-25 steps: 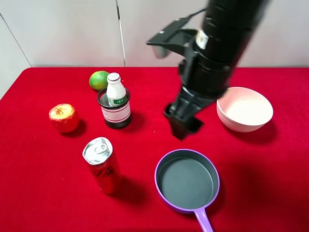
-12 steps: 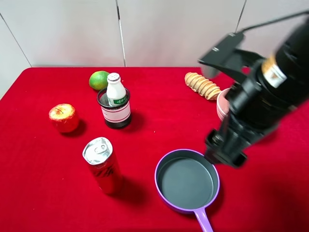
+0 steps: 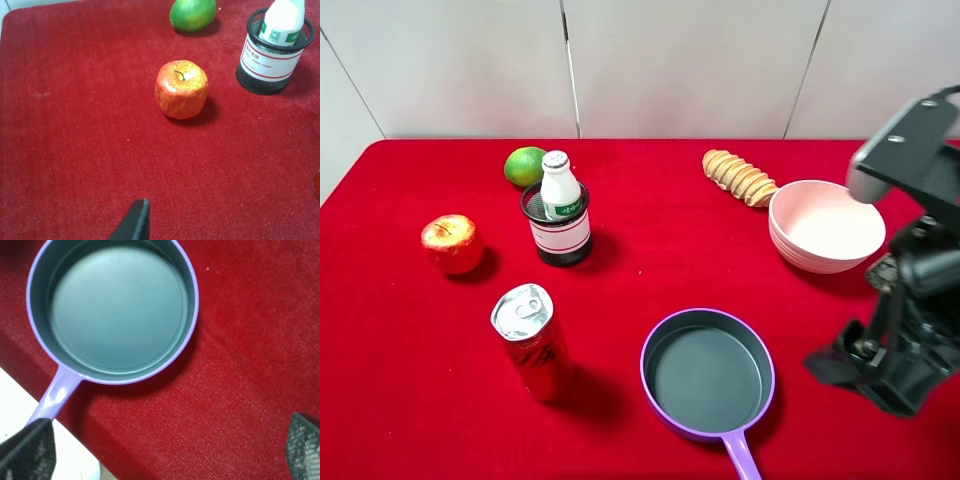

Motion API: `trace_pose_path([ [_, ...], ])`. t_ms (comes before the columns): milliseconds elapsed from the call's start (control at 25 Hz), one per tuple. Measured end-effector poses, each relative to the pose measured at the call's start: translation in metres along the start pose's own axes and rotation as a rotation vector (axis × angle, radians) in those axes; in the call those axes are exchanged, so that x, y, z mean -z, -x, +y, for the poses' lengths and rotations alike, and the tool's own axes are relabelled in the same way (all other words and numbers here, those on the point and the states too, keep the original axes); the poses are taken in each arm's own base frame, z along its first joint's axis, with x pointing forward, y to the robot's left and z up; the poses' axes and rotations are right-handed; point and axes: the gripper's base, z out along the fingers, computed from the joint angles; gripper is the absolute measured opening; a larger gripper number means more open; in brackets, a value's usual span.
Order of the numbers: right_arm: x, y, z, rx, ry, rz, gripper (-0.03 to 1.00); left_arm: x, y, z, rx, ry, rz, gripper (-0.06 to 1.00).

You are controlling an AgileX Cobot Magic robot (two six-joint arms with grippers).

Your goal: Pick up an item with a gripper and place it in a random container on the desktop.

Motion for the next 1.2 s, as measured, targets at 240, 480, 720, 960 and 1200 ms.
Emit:
trace_pose_path([
  [240, 0.010, -0.024, -0.002, -0.014, -0.004, -0.062, 0.69, 0.000, 0.000, 0.000, 0.000, 0.000, 0.000, 0.99],
  [480, 0.018, -0.048, -0.007, -0.001, -0.038, -0.158, 0.69, 0.000, 0.000, 0.000, 0.000, 0.000, 0.000, 0.99],
  [720, 0.028, -0.073, -0.012, -0.031, -0.070, -0.294, 0.69, 0.000, 0.000, 0.000, 0.000, 0.000, 0.000, 0.99],
  [960, 0.040, -0.087, -0.019, -0.125, -0.122, -0.398, 0.69, 0.000, 0.000, 0.000, 0.000, 0.000, 0.000, 0.99],
  [1200, 0.046, -0.097, -0.023, -0.214, -0.177, -0.450, 0.69, 0.000, 0.000, 0.000, 0.000, 0.000, 0.000, 0.99],
])
